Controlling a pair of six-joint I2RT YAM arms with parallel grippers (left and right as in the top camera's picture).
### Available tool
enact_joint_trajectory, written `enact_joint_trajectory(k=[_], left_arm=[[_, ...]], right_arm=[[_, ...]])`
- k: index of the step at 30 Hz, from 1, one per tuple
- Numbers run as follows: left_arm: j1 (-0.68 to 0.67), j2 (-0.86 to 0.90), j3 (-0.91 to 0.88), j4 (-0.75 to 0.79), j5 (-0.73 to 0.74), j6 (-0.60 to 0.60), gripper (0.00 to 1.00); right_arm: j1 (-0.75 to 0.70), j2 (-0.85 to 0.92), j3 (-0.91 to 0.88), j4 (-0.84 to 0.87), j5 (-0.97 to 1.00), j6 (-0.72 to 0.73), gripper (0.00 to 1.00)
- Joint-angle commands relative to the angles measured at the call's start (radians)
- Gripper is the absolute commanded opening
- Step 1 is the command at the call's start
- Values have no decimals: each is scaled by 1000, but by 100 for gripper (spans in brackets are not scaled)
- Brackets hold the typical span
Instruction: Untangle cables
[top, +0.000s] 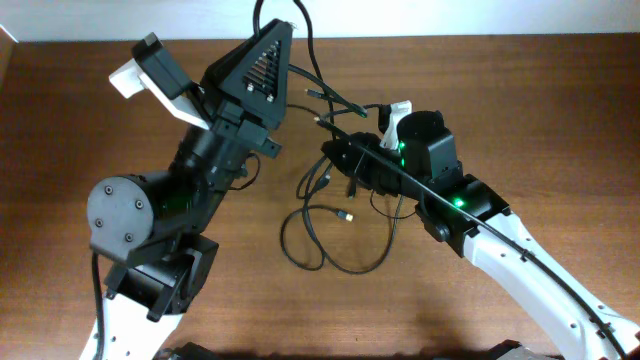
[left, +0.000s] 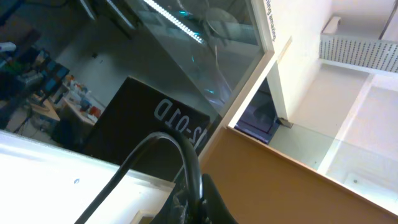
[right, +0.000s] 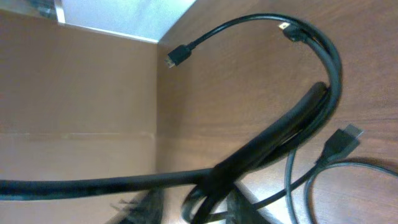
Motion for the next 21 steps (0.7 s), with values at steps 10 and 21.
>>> enact_joint_trajectory(k=[10, 21], left_arm=[[105, -6, 14, -157, -60, 11, 0], [545, -6, 14, -653, -60, 146, 0]], right_arm=[[-77, -2, 14, -190, 35, -48, 4], [-349, -2, 14, -298, -105, -202, 4]])
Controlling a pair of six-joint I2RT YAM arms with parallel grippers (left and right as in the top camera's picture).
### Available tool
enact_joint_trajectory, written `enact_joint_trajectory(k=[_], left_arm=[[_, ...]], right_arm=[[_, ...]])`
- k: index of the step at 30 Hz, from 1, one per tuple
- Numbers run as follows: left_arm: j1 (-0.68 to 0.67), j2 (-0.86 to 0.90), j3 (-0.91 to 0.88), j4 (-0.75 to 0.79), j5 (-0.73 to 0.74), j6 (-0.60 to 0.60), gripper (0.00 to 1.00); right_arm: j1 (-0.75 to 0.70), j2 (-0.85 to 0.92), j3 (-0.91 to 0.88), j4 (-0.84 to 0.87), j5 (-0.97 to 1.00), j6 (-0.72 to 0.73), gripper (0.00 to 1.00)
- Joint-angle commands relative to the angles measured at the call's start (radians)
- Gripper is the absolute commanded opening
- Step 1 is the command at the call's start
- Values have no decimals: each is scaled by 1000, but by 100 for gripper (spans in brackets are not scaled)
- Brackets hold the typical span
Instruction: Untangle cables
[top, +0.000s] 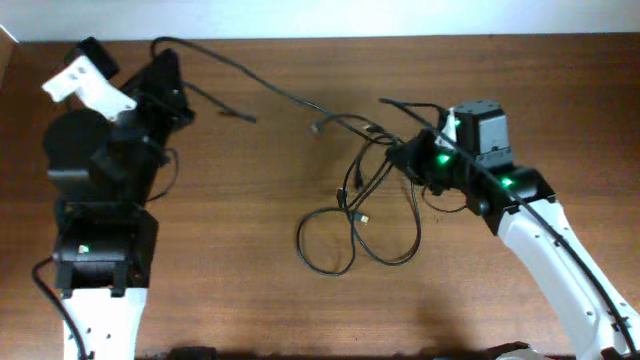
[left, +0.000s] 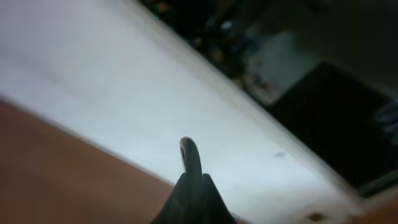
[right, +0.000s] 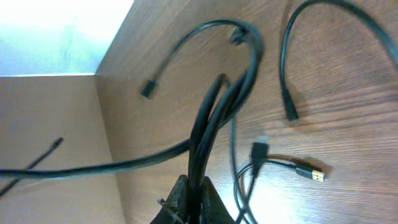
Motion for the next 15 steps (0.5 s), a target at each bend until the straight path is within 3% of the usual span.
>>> enact_joint_trajectory(k=[1, 7, 15], left_arm=[[90, -11, 9, -50, -20, 103, 0], [148, -11, 9, -159, -20, 165, 0], [148, 19, 8, -243, -21, 352, 0]], right_arm=[[-79, -2, 12, -15, -29, -55, 4], [-209, -2, 12, -88, -93, -168, 4], [-306, -2, 12, -173, -115, -267, 4]])
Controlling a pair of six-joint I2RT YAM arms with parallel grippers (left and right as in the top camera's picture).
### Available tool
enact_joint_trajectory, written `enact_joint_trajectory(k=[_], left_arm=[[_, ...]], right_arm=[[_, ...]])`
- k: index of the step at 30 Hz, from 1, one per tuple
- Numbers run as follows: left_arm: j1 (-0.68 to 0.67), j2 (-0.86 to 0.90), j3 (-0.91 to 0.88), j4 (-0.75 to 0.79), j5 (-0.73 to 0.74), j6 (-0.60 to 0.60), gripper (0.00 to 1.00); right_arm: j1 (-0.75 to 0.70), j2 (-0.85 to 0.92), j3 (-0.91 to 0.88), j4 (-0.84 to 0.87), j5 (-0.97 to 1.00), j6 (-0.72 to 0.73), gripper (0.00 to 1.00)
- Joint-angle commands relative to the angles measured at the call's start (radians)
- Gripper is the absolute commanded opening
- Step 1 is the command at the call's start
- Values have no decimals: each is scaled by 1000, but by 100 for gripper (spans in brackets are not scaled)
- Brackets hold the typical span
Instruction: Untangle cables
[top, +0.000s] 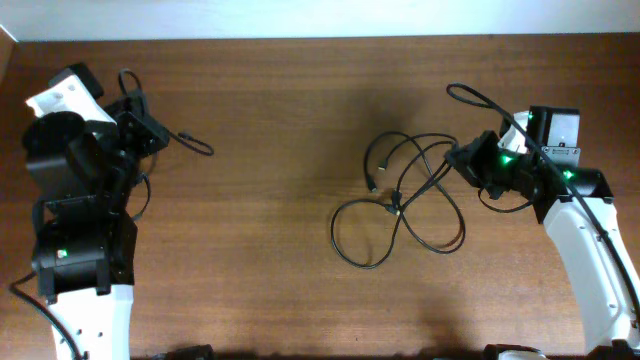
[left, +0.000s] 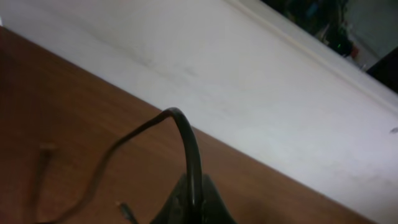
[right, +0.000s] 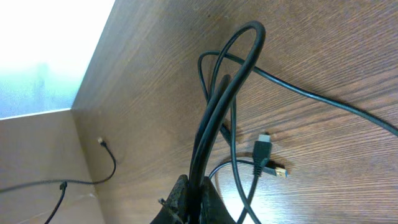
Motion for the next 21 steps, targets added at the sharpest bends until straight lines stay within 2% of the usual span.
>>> enact_joint_trajectory(k=[1, 6, 9, 11, 16, 19, 21], left_arm=[[7, 31, 8, -6, -23, 133, 0], [7, 118, 8, -18, -268, 134, 0], [17, 172, 8, -17, -368, 134, 0], [62, 186, 8, -23, -370, 134, 0], [328, 189, 8, -80, -370, 125, 0], [509, 193, 8, -105, -361, 52, 0], [589, 198, 8, -105, -344, 51, 0]], right_arm=[[-6, -2, 12, -18, -34, -71, 4], [-6, -2, 12, -59, -34, -121, 4], [-6, -2, 12, -70, -34, -122, 4], [-6, -2, 12, -71, -35, -129, 4], [-6, -2, 12, -73, -35, -128, 5], [-6, -2, 12, -73, -35, -128, 5], [-6, -2, 12, -73, -34, -128, 5]])
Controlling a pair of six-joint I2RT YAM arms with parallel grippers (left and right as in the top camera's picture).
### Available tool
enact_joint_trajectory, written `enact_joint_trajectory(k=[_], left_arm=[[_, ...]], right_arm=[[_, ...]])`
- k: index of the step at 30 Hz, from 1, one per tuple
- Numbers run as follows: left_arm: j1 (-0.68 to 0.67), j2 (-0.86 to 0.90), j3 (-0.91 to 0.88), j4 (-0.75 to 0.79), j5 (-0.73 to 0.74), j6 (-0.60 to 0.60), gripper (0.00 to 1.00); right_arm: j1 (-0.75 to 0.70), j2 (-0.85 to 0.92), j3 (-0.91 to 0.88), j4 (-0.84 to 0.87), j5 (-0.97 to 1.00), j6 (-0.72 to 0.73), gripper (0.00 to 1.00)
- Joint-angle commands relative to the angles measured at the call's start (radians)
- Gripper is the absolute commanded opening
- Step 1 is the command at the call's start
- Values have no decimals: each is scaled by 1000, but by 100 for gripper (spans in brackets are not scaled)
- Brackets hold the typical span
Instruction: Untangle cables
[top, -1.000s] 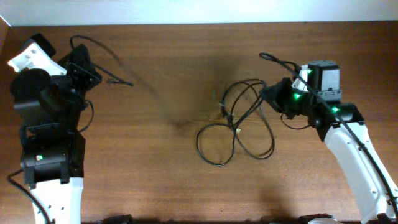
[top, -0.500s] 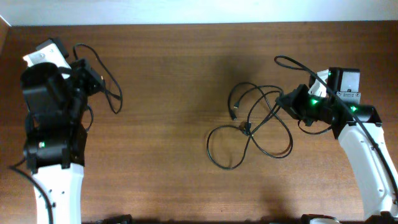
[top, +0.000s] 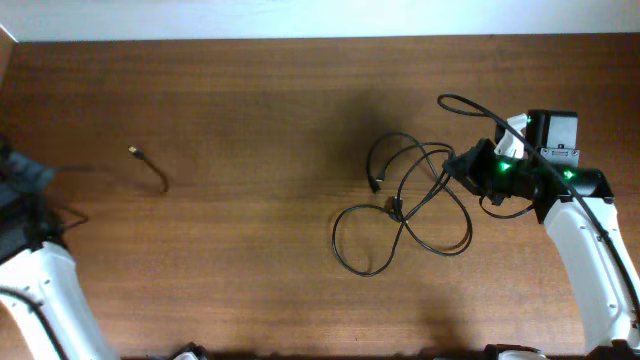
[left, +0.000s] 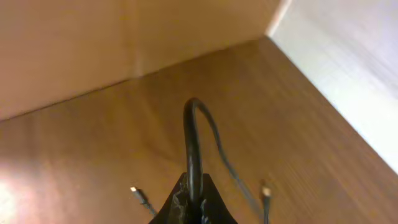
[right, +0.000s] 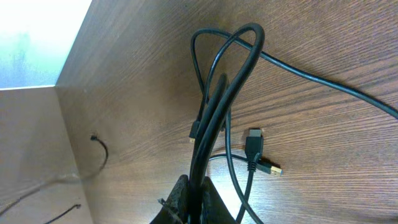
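Note:
A tangle of black cables lies right of the table's middle. My right gripper is shut on a bundle of its strands, loops rising past the fingers. A USB plug and a gold-tipped plug lie beside the bundle. A separate thin black cable trails at the far left, its plug free. My left gripper is shut on that cable's loop, and in the overhead view it is blurred at the table's left edge.
The brown wooden table carries only the cables. A tan wall borders the table's left side, and a white strip runs along the far edge.
My left gripper has gone from the back-left corner out to the table's left edge, and its cable now trails out to the right of it. The right gripper and tangle barely moved.
Both grippers were close together over the tangle in the middle, each shut on cable. Then they stood apart, one cable stretched between the left gripper and the tangle. Then that cable was free at the left, the tangle at the right, as now.

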Motion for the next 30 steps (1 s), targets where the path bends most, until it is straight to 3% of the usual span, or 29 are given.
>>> enact_joint_trajectory(k=[1, 8, 13, 15, 16, 19, 25, 28, 30], left_arm=[[140, 8, 8, -2, 10, -35, 0], [383, 9, 8, -1, 50, -85, 0], [410, 10, 8, 0, 96, -92, 0], [407, 22, 8, 3, 244, -91, 0], [390, 47, 8, 10, 343, -91, 0], [306, 135, 8, 7, 451, -45, 0], [99, 368, 8, -11, 449, -31, 0], [57, 438, 8, -16, 449, -31, 0], [32, 481, 8, -26, 449, -31, 35]], right_arm=[[-4, -2, 12, 1, -13, -12, 5], [-4, -2, 12, 1, -13, -11, 5], [-4, -2, 12, 1, -13, -12, 5], [-4, -2, 12, 1, -13, -12, 5], [-4, -2, 12, 1, -13, -12, 5], [-4, -2, 12, 1, -13, -12, 5], [-4, -2, 12, 0, -13, -12, 5], [-4, -2, 12, 0, -13, -12, 5], [-4, -2, 12, 0, -13, -11, 5]])
